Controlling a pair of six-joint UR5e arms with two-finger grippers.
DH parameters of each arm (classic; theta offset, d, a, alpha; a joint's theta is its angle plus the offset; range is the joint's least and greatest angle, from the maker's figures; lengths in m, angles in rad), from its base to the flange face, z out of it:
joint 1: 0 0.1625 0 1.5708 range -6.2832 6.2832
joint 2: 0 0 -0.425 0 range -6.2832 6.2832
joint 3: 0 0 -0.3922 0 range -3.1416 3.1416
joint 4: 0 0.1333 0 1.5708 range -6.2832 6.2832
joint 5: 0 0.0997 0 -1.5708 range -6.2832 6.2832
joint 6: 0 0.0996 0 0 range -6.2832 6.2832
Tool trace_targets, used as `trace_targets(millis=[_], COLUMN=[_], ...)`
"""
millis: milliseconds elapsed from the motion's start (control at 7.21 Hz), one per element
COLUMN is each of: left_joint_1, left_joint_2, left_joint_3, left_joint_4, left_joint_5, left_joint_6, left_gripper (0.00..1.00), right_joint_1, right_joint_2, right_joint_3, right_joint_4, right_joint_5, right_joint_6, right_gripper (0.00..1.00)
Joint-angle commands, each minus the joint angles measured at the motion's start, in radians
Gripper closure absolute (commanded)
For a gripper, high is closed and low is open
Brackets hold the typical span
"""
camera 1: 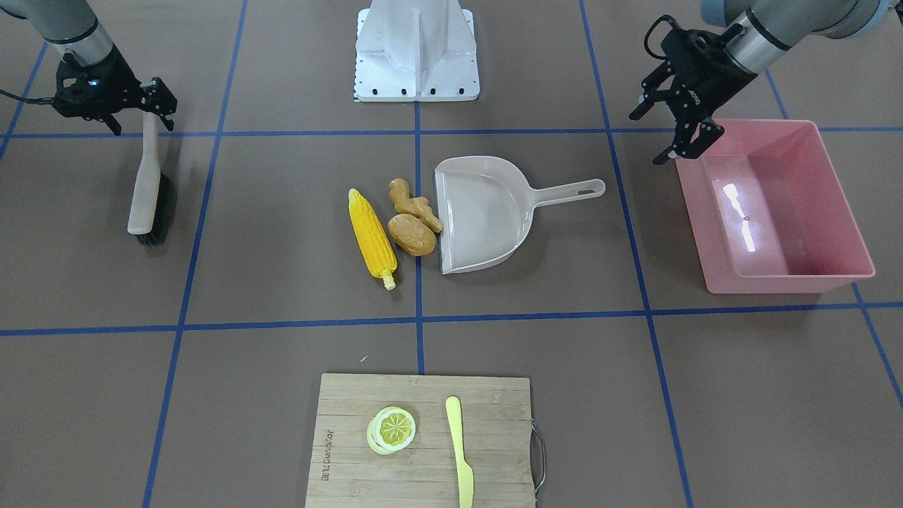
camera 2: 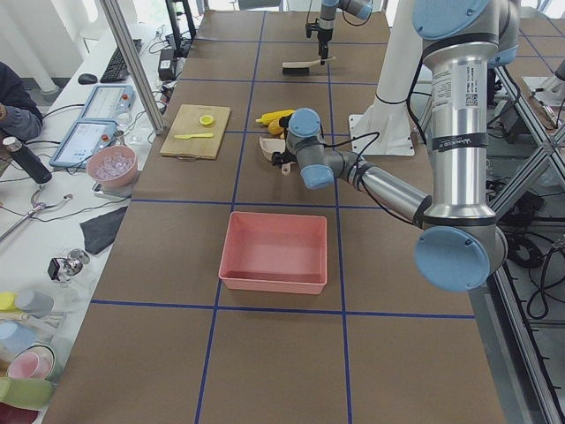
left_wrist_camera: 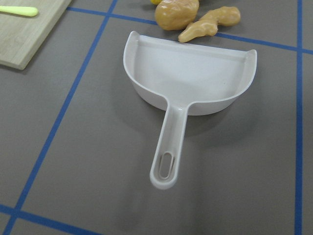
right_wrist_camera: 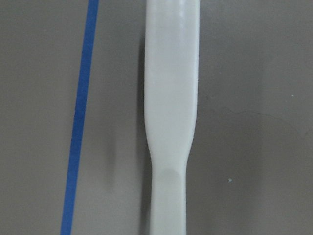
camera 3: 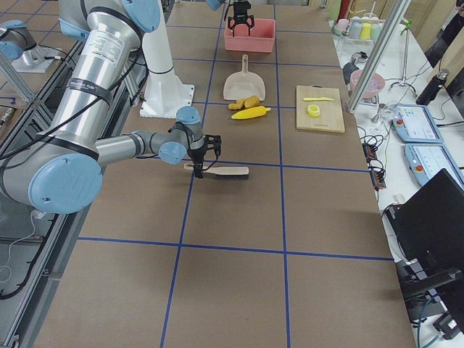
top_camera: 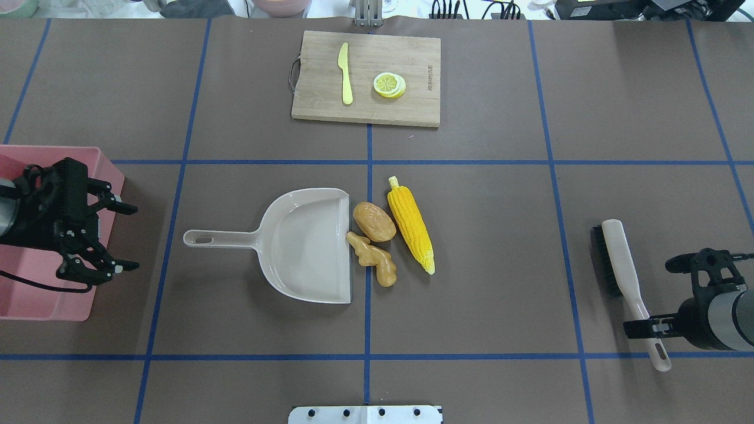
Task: Sweep and dump trash into bin
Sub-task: 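Grasp the dustpan handle with the left gripper while the right grasps the brush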
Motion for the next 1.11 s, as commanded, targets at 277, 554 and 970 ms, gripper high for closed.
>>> trace_targets(millis=[277, 554, 970], left_joint_1=[0.084, 0.087, 0.129], left_joint_2=[-0.149, -0.166, -0.245], left_joint_3=[0.114, 0.123, 0.218], left_joint_4=[0.017, 0.021, 0.031], left_joint_5=[0.018, 0.135, 0.159], left_joint_6=[0.094, 0.091, 0.08], left_gripper=[0.05, 0.11, 0.04], right_joint_1=[-0.02, -0.035, -0.052], right_joint_2=[0.016, 0.036, 0.037], right_joint_3=[-0.024, -0.029, -0.037], right_joint_4=[0.001, 0.001, -0.002], right_joint_5=[-0.061, -0.072, -0.07], right_joint_6=[0.012, 0.012, 0.012], right_gripper=[0.25, 0.28, 0.37])
